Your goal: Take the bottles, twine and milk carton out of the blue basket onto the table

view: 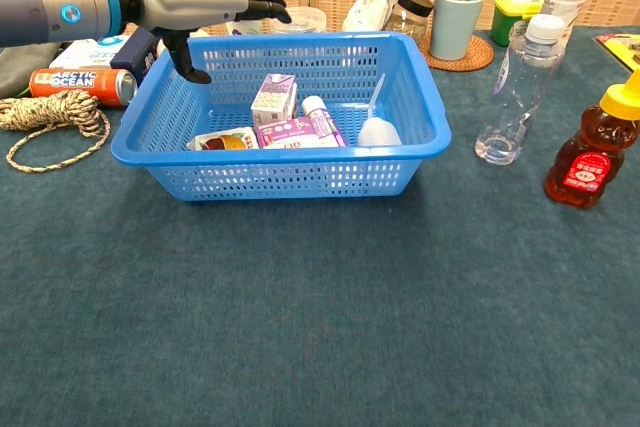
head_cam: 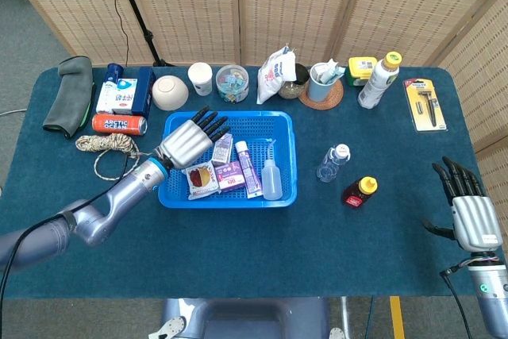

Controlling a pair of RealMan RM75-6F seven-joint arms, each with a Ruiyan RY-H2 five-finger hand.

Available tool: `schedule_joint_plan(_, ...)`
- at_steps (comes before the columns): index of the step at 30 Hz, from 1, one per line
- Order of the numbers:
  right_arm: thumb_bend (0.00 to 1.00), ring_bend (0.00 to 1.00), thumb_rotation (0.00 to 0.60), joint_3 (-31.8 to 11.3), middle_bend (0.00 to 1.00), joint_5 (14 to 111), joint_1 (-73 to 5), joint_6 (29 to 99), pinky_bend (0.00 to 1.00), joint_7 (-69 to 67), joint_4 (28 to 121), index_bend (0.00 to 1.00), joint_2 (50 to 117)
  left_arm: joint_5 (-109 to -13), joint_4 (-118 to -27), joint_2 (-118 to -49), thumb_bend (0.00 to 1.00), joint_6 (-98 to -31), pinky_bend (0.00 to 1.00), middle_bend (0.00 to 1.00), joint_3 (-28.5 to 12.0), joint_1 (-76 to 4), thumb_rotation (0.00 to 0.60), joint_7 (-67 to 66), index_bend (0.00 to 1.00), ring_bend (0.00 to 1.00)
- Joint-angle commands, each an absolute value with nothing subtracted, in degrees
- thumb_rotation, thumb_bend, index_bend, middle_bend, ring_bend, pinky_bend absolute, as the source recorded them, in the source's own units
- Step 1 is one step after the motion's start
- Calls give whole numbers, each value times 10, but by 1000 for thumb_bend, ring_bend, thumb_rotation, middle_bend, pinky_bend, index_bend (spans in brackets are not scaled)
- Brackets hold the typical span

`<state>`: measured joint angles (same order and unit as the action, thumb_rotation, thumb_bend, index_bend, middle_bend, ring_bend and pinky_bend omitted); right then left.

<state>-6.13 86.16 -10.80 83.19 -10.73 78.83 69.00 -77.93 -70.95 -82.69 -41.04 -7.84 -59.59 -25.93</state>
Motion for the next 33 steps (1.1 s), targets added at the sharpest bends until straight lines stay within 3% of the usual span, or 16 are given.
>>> schedule_joint_plan(1,0,0,600,-62,0,859,-108,831,71,-107,787,0,691,-792,-688,-845,224,-400,0,0,-69,-608,600,-258,0,0)
schedule_joint_plan(27,0,0,600,-72,0,838,-111,815,71,-115,768,0,695,-812,-493,-1005,229,-339,8,0,-55,-681,600,-244,0,0)
schedule_joint_plan(31,0,0,600,-73,0,835,-111,812,71,-119,765,0,695,-817,-484,-1014,260,-347,123,0,-57,-686,600,-236,16,0)
schedule_joint_plan(33,0,0,600,-73,0,835,-111,812,71,-120,764,0,695,-820,-482,-1016,292,-351,242,38,-56,-687,600,-228,180,56)
